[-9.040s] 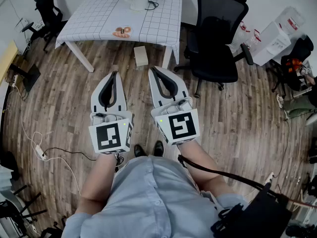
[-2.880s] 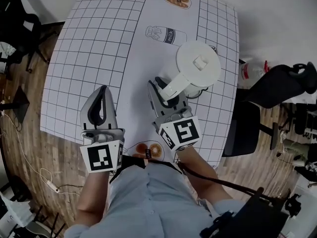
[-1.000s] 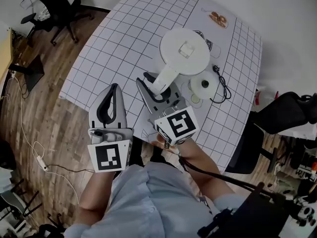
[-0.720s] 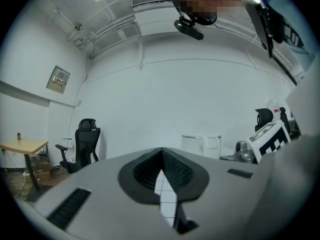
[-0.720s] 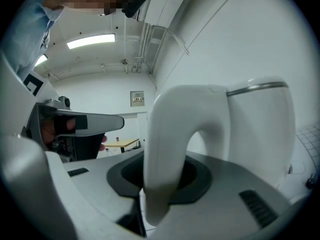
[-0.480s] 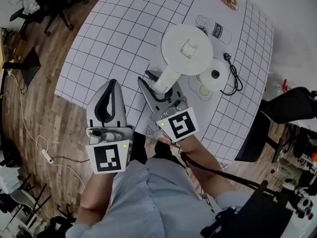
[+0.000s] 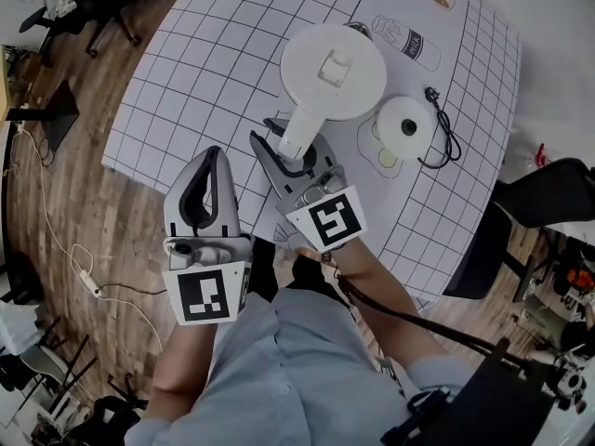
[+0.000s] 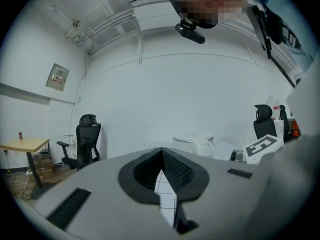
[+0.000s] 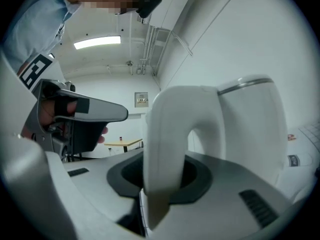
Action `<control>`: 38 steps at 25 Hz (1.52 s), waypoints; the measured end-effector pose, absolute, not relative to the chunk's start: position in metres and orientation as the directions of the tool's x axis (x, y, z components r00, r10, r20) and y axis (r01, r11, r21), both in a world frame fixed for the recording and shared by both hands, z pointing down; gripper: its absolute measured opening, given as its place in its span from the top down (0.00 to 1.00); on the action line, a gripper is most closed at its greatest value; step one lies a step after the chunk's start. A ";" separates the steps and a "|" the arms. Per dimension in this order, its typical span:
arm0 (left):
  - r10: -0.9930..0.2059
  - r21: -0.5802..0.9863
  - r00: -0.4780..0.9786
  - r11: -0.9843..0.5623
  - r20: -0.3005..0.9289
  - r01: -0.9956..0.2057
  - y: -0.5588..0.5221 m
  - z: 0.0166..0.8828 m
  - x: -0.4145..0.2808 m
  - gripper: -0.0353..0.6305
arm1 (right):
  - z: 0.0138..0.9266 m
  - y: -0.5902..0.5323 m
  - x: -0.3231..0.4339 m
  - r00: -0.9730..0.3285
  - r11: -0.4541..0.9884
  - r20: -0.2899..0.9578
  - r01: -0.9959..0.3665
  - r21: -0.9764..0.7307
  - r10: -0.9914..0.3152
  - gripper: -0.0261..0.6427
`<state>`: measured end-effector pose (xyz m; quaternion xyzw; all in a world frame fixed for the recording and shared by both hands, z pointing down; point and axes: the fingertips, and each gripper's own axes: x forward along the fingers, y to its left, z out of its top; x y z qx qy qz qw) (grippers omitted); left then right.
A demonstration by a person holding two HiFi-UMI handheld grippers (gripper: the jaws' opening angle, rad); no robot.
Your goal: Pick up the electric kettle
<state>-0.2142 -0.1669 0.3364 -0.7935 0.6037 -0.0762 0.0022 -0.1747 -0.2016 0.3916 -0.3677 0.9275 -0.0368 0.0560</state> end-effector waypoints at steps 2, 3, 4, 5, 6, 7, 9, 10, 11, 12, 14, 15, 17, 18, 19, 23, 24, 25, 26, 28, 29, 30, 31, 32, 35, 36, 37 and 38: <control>-0.959 -0.083 0.254 -0.265 0.123 -0.961 -0.163 0.336 -0.214 0.95 | 0.393 -0.200 -0.176 -0.734 0.737 -0.068 -0.669 -0.101 -0.676 0.82; -0.960 -0.081 0.253 -0.264 0.121 -0.961 -0.162 0.335 -0.213 0.95 | 0.393 -0.199 -0.177 -0.738 0.740 -0.063 -0.666 -0.095 -0.672 0.81; -0.960 -0.076 0.251 -0.262 0.123 -0.962 -0.161 0.334 -0.213 0.95 | 0.394 -0.198 -0.177 -0.741 0.743 -0.056 -0.664 -0.088 -0.669 0.79; -0.961 -0.067 0.247 -0.256 0.128 -0.964 -0.159 0.334 -0.213 0.95 | 0.395 -0.198 -0.178 -0.743 0.745 -0.050 -0.662 -0.083 -0.667 0.79; -0.961 -0.063 0.244 -0.253 0.129 -0.965 -0.158 0.334 -0.213 0.95 | 0.396 -0.198 -0.178 -0.744 0.745 -0.045 -0.662 -0.080 -0.666 0.78; -0.962 -0.063 0.242 -0.252 0.127 -0.966 -0.158 0.334 -0.213 0.95 | 0.396 -0.198 -0.178 -0.744 0.745 -0.044 -0.663 -0.078 -0.667 0.78; -0.963 -0.056 0.237 -0.246 0.130 -0.968 -0.156 0.334 -0.213 0.95 | 0.396 -0.198 -0.178 -0.742 0.743 -0.046 -0.665 -0.075 -0.668 0.78; -0.963 -0.064 0.240 -0.248 0.122 -0.967 -0.156 0.333 -0.213 0.95 | 0.396 -0.198 -0.178 -0.742 0.743 -0.048 -0.665 -0.074 -0.669 0.78; -0.963 -0.081 0.246 -0.255 0.108 -0.963 -0.155 0.331 -0.213 0.95 | 0.396 -0.198 -0.177 -0.740 0.742 -0.051 -0.667 -0.074 -0.670 0.78; -0.963 -0.096 0.252 -0.261 0.097 -0.960 -0.155 0.329 -0.212 0.95 | 0.396 -0.198 -0.177 -0.738 0.740 -0.053 -0.668 -0.074 -0.672 0.79; -0.962 -0.106 0.256 -0.265 0.090 -0.958 -0.154 0.328 -0.212 0.95 | 0.396 -0.199 -0.176 -0.734 0.736 -0.056 -0.673 -0.075 -0.677 0.81; -0.963 -0.107 0.256 -0.265 0.089 -0.958 -0.153 0.327 -0.212 0.95 | 0.396 -0.199 -0.176 -0.732 0.734 -0.055 -0.675 -0.076 -0.679 0.81; -0.963 -0.107 0.255 -0.264 0.089 -0.959 -0.153 0.327 -0.213 0.95 | 0.396 -0.200 -0.175 -0.729 0.731 -0.053 -0.678 -0.075 -0.682 0.83; -0.963 -0.108 0.255 -0.263 0.089 -0.959 -0.153 0.327 -0.213 0.95 | 0.396 -0.200 -0.175 -0.728 0.730 -0.052 -0.680 -0.074 -0.683 0.83; -0.963 -0.109 0.255 -0.264 0.088 -0.959 -0.153 0.327 -0.213 0.95 | 0.396 -0.200 -0.175 -0.729 0.730 -0.050 -0.679 -0.073 -0.683 0.84; -0.962 -0.111 0.257 -0.266 0.088 -0.958 -0.155 0.326 -0.213 0.95 | 0.396 -0.198 -0.177 -0.744 0.745 -0.045 -0.664 -0.069 -0.667 0.80; -0.962 -0.111 0.257 -0.266 0.089 -0.958 -0.155 0.326 -0.213 0.95 | 0.396 -0.198 -0.178 -0.747 0.748 -0.044 -0.660 -0.067 -0.663 0.79; -0.962 -0.112 0.257 -0.266 0.089 -0.958 -0.155 0.326 -0.213 0.95 | 0.397 -0.197 -0.179 -0.751 0.752 -0.042 -0.656 -0.065 -0.659 0.77; -0.962 -0.112 0.257 -0.266 0.090 -0.957 -0.155 0.326 -0.213 0.95 | 0.397 -0.197 -0.180 -0.755 0.756 -0.038 -0.652 -0.063 -0.654 0.75; -0.962 -0.111 0.258 -0.268 0.091 -0.957 -0.155 0.326 -0.212 0.95 | 0.399 -0.195 -0.181 -0.765 0.764 -0.022 -0.642 -0.060 -0.644 0.73; -0.962 -0.107 0.257 -0.267 0.095 -0.958 -0.154 0.326 -0.212 0.95 | 0.400 -0.195 -0.181 -0.769 0.769 -0.012 -0.637 -0.058 -0.639 0.72; -0.962 -0.099 0.254 -0.264 0.103 -0.959 -0.154 0.327 -0.212 0.95 | 0.400 -0.195 -0.181 -0.773 0.772 -0.003 -0.633 -0.056 -0.634 0.72; -0.962 -0.095 0.252 -0.262 0.107 -0.960 -0.153 0.328 -0.212 0.95 | 0.401 -0.195 -0.181 -0.775 0.774 0.002 -0.631 -0.051 -0.632 0.71; -0.962 -0.099 0.253 -0.263 0.105 -0.960 -0.153 0.327 -0.213 0.95 | 0.401 -0.195 -0.181 -0.776 0.776 0.004 -0.630 -0.046 -0.630 0.71; -0.962 -0.096 0.251 -0.261 0.105 -0.960 -0.151 0.327 -0.213 0.95 | 0.402 -0.194 -0.182 -0.777 0.776 0.009 -0.630 -0.039 -0.630 0.71; -0.962 -0.095 0.252 -0.262 0.105 -0.960 -0.150 0.327 -0.213 0.95 | 0.403 -0.193 -0.182 -0.775 0.774 0.018 -0.632 -0.043 -0.632 0.70; -0.962 -0.090 0.249 -0.259 0.110 -0.962 -0.150 0.327 -0.213 0.95 | 0.404 -0.193 -0.181 -0.773 0.771 0.028 -0.635 -0.052 -0.634 0.68; -0.962 -0.076 0.243 -0.253 0.121 -0.964 -0.149 0.328 -0.213 0.95 | 0.405 -0.192 -0.181 -0.770 0.768 0.036 -0.638 -0.061 -0.637 0.67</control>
